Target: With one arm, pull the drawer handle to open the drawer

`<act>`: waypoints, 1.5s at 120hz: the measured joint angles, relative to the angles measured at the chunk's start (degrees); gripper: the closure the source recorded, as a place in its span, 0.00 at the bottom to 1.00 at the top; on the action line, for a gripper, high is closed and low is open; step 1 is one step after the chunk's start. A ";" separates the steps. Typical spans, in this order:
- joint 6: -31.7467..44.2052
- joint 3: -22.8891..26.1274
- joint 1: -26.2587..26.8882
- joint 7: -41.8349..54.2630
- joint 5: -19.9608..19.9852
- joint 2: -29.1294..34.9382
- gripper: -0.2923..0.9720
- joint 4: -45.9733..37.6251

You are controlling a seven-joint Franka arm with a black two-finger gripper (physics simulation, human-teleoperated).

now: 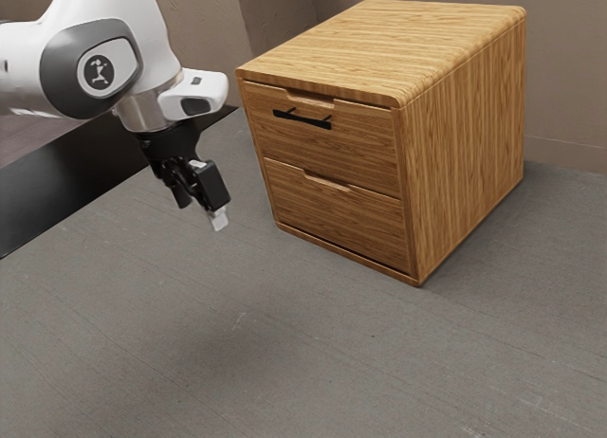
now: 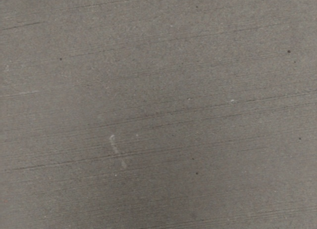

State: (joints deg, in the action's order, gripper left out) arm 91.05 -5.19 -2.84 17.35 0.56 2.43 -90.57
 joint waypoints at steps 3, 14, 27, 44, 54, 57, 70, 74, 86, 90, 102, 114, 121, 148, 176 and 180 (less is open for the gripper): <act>0.00 -0.01 -0.05 0.05 0.01 0.00 0.23 0.00; 0.00 0.00 -0.28 0.21 0.00 0.00 0.23 0.01; -0.02 -0.04 -0.33 0.37 -0.02 0.06 0.23 0.08; -1.86 0.09 0.03 -0.20 -0.23 1.74 0.23 7.11; -3.47 -0.02 0.22 -5.42 -0.34 4.25 0.23 9.15; -3.93 0.02 0.14 -7.78 -0.41 4.73 0.23 9.35; -5.38 -3.33 -0.27 -19.93 -0.58 5.10 0.23 9.44; -5.64 -4.01 -0.72 -23.85 -0.58 4.98 0.23 9.36; -5.60 -4.48 -0.58 -36.52 -0.56 4.64 0.23 9.27; -5.36 -4.51 -0.34 -40.41 -0.58 4.63 0.23 9.26; -4.81 -4.64 0.00 -50.81 -0.45 4.66 0.23 9.03; -4.36 -4.61 -0.21 -59.57 -0.20 3.63 0.23 8.42; -3.25 -4.48 0.08 -64.02 -0.12 2.07 0.23 8.34; 3.86 -4.76 -0.98 -78.35 0.14 0.77 0.23 5.84; 11.84 -3.98 1.32 -91.76 -0.15 0.68 0.23 4.04; 12.45 -4.03 1.82 -93.43 -0.26 0.62 0.23 3.77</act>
State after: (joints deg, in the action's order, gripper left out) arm 103.50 -9.22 -1.02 -76.08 0.30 3.05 -86.80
